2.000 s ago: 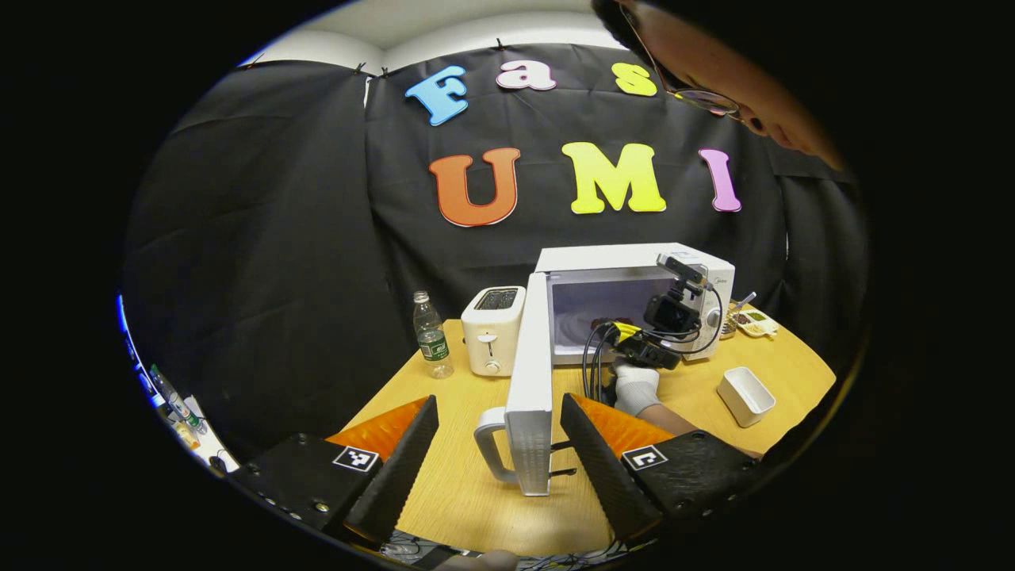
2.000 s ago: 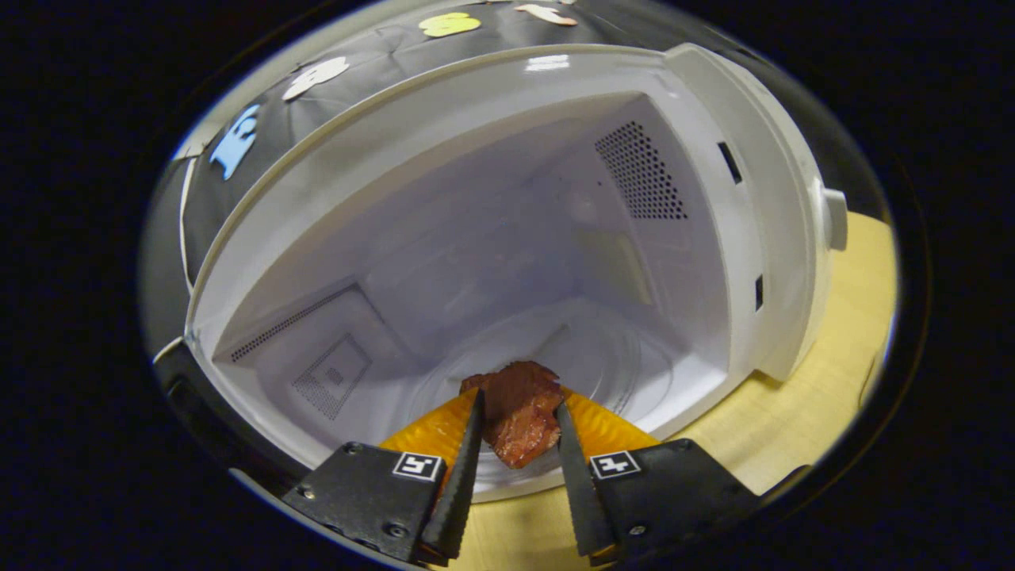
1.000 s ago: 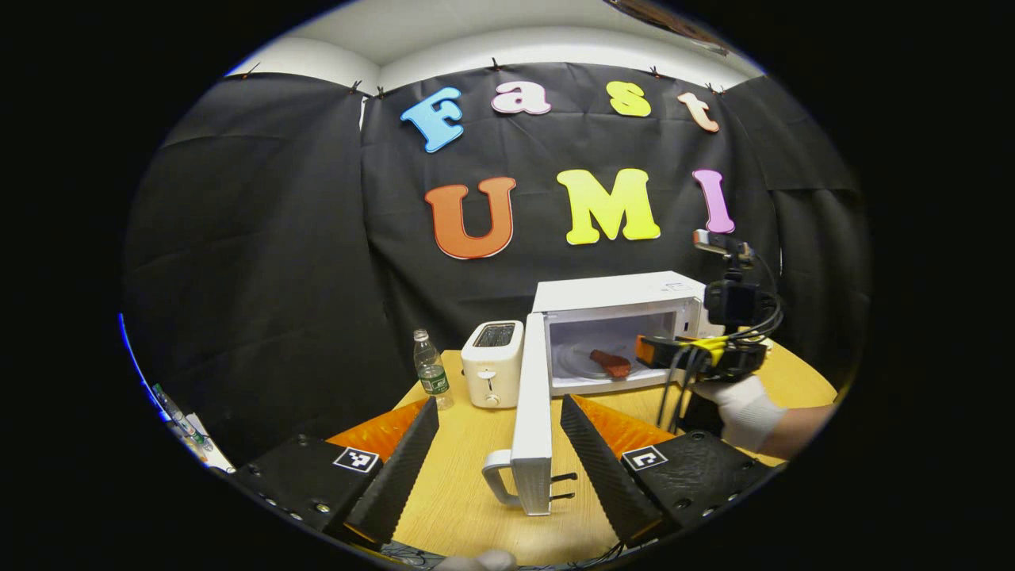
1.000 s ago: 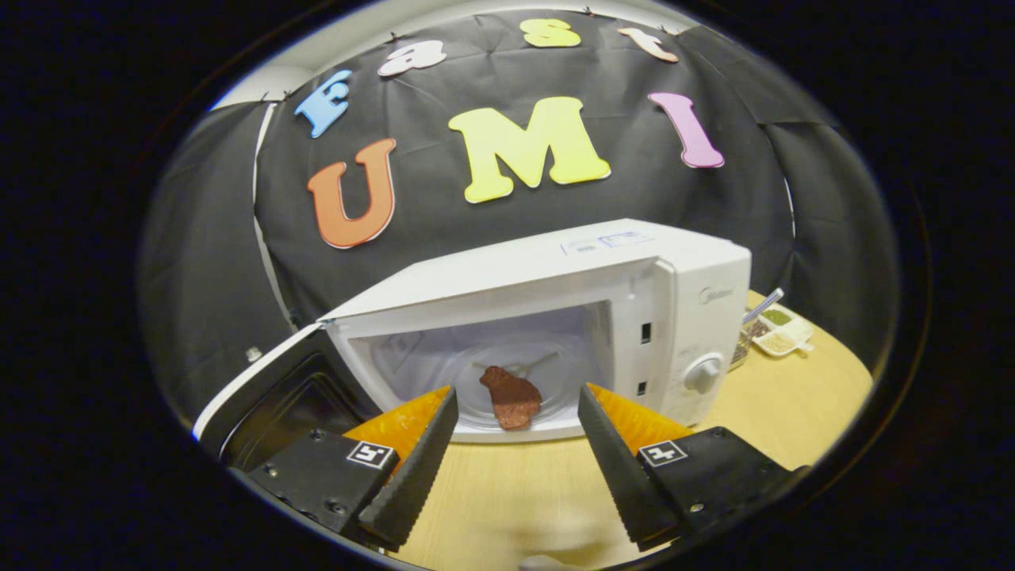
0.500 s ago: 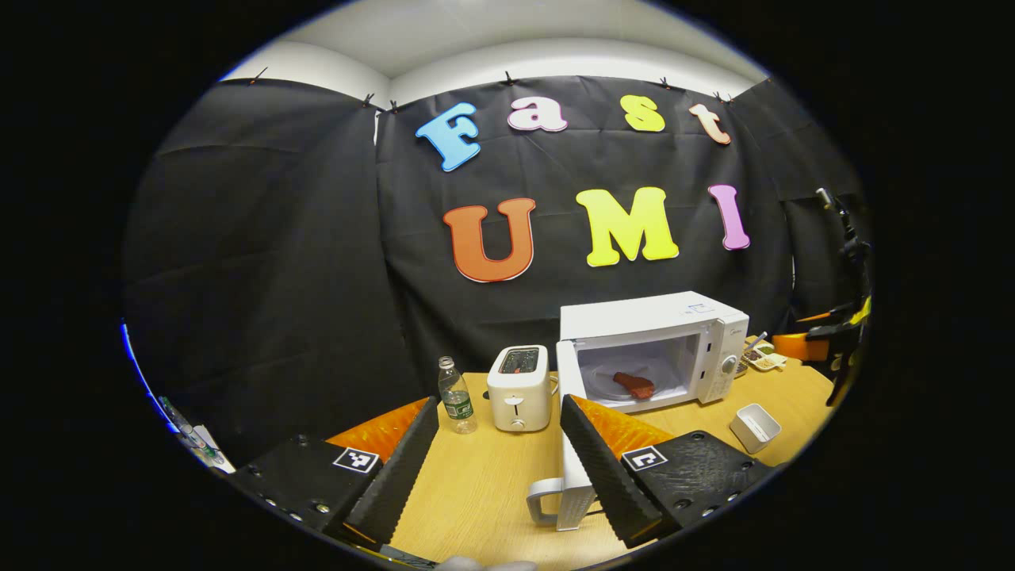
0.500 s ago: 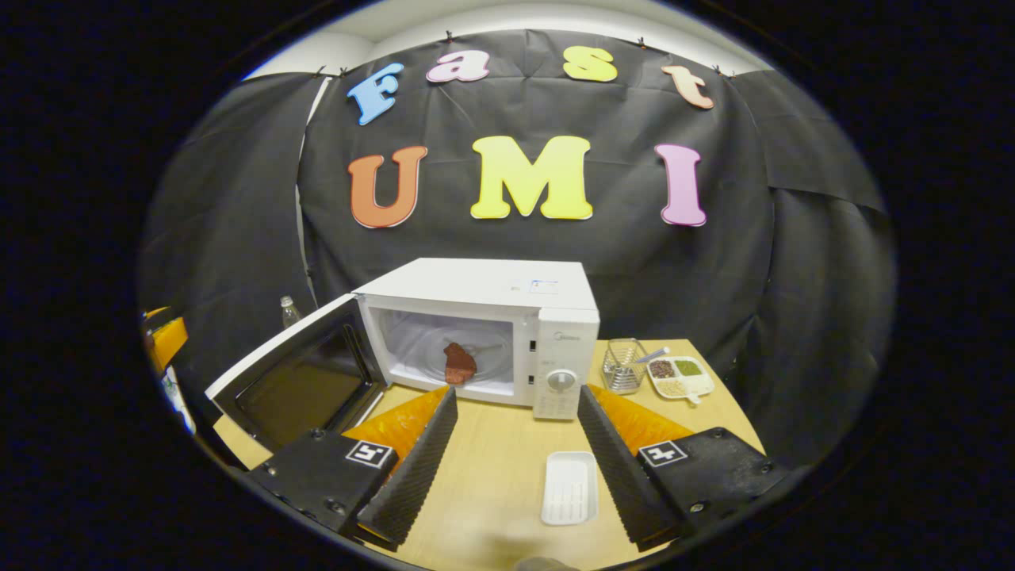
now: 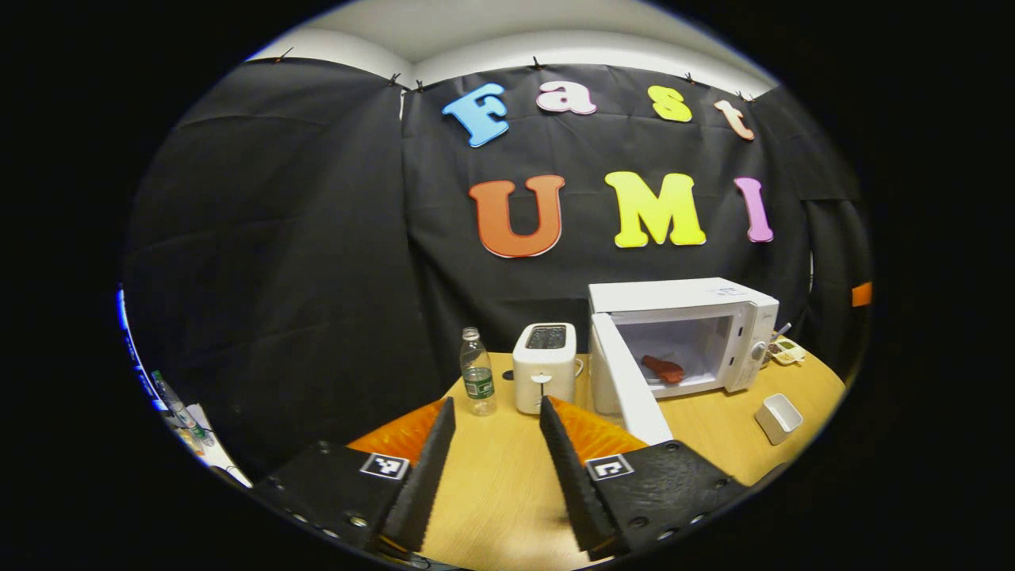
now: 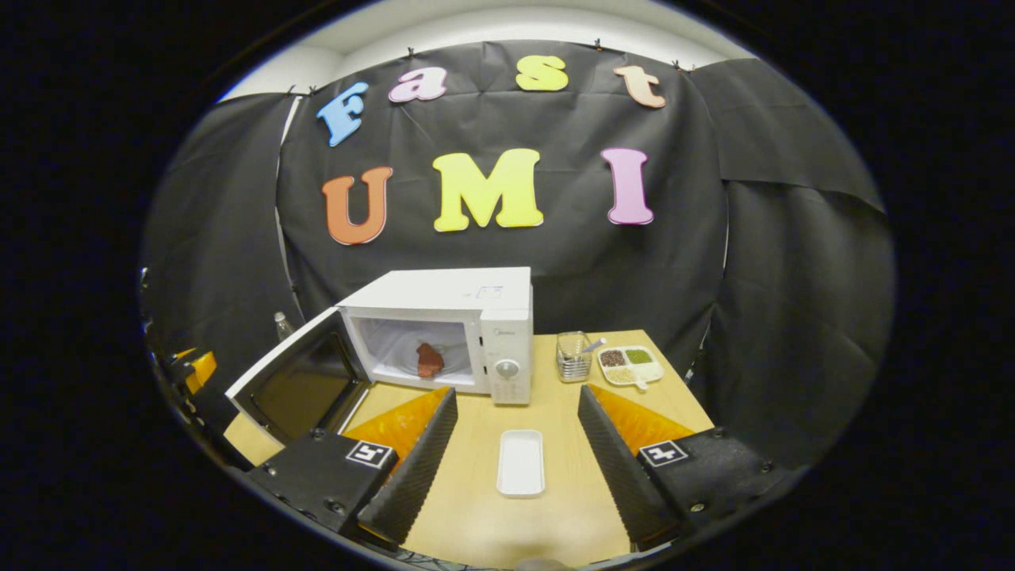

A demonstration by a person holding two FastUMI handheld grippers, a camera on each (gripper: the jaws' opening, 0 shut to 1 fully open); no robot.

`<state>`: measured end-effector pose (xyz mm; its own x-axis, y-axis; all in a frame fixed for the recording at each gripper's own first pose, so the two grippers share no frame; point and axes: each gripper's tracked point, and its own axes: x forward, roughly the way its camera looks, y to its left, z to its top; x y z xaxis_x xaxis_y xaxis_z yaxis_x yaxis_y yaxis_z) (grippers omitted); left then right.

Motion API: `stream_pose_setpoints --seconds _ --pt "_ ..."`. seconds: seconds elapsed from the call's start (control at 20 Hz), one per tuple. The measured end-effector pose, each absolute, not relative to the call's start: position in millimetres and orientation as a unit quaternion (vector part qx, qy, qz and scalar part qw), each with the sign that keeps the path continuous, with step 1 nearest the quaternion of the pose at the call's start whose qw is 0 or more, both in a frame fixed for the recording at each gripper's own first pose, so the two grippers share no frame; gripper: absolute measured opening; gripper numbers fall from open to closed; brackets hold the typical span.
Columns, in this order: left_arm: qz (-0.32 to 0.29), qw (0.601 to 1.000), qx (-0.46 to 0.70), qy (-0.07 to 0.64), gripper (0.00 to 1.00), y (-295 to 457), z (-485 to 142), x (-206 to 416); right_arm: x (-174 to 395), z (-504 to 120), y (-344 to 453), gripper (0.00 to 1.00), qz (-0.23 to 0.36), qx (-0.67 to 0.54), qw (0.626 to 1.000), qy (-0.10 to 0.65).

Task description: Open the microwave oven with the left hand, put the food in, and close the microwave oven.

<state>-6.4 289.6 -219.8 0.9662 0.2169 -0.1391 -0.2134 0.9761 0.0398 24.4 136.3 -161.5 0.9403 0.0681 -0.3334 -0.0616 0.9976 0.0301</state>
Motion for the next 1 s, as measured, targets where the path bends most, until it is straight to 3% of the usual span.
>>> stream_pose_setpoints --seconds 0.1,0.6,1.0 --pt "0.136 0.986 0.021 0.095 0.00 307.3 -252.0 -1.2 22.5 -161.7 132.5 0.91 0.030 0.010 0.985 0.172" --pt "0.072 0.989 0.024 0.125 0.00 265.8 -302.1 30.0 20.2 -169.4 120.8 0.91 0.014 0.021 0.980 0.196" --pt "-0.035 0.993 0.012 0.111 0.00 158.9 -294.0 48.3 14.0 -177.7 135.1 0.91 0.011 0.057 0.978 0.200"
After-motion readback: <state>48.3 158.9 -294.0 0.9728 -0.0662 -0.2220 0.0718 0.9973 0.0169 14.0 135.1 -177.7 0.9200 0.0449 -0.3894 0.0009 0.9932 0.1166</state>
